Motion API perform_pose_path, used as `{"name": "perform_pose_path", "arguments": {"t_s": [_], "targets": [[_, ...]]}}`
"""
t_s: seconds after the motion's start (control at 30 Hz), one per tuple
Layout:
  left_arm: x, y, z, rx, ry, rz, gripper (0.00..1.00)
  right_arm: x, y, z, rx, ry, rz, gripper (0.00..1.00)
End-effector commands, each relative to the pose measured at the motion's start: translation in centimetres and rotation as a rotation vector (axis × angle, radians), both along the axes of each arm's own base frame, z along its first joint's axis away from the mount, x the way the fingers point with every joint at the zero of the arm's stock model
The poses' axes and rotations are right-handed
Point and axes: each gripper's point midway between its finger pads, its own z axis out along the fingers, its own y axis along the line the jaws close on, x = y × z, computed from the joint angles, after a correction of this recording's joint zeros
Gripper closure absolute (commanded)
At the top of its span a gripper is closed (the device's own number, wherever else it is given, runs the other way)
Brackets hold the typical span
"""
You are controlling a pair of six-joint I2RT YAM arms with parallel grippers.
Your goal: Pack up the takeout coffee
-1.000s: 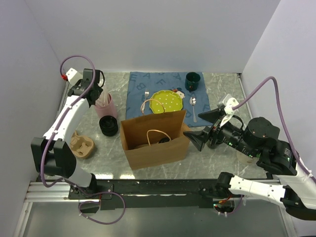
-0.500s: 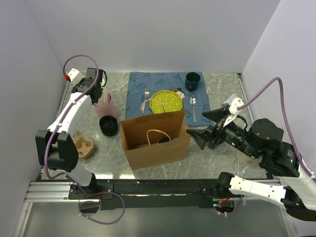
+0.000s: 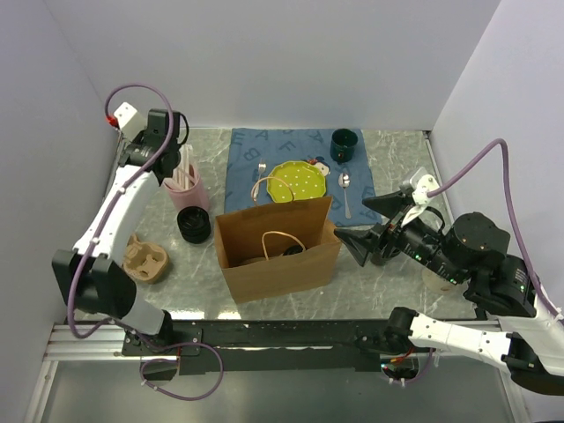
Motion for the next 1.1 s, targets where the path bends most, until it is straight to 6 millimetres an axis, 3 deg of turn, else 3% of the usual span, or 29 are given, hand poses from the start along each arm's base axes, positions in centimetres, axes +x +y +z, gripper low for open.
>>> {"name": "perform_pose_path", "arguments": {"t_s": [0.0,0.23,0.57,0.67,0.73,0.8,0.9,0.93,0.97,1.03,1.07], "targets": [[-2.6,0.5,7.3,0.051,-0.130,0.004,0.91,0.2,-0.4,1.7,0.049,-0.051,-0.017,0.00],[-6.6,0.1,11.3,-0.010,-0.228,-0.046,0.90,-0.1,-0.4,1.5,0.029,-0.030,-0.002,0.00],[-12.8,-3.3,25.3,-0.046,-0.576,-0.383,0.90,-0.2,-0.6,1.8,0.039,-0.063,0.001,0.00],[-14.9,-4.8,28.1,-0.061,-0.634,-0.502,0.89,-0.2,-0.6,1.9,0.043,-0.066,0.003,0.00],[-16.8,-7.0,29.7,-0.069,-0.674,-0.659,0.89,-0.1,-0.5,1.9,0.041,-0.064,0.003,0.00],[-19.2,-9.3,30.7,-0.105,-0.709,-0.814,0.87,-0.1,-0.6,1.9,0.038,-0.063,-0.002,0.00],[-22.8,-11.0,31.6,-0.172,-0.763,-0.940,0.87,-0.2,-0.9,1.8,0.036,-0.062,-0.005,0.00],[-23.6,-12.0,31.1,-0.203,-0.755,-1.004,0.87,-0.3,-1.1,1.8,0.038,-0.067,-0.006,0.00],[-25.3,-12.0,31.8,-0.215,-0.795,-1.019,0.87,-0.3,-1.2,1.7,0.035,-0.068,-0.008,0.00],[-26.2,-12.4,31.1,-0.292,-0.800,-1.032,0.87,-0.4,-1.5,1.6,0.037,-0.068,-0.013,0.00],[-27.7,-12.3,31.4,-0.302,-0.834,-1.045,0.87,-0.4,-1.5,1.4,0.030,-0.064,-0.014,0.00]]}}
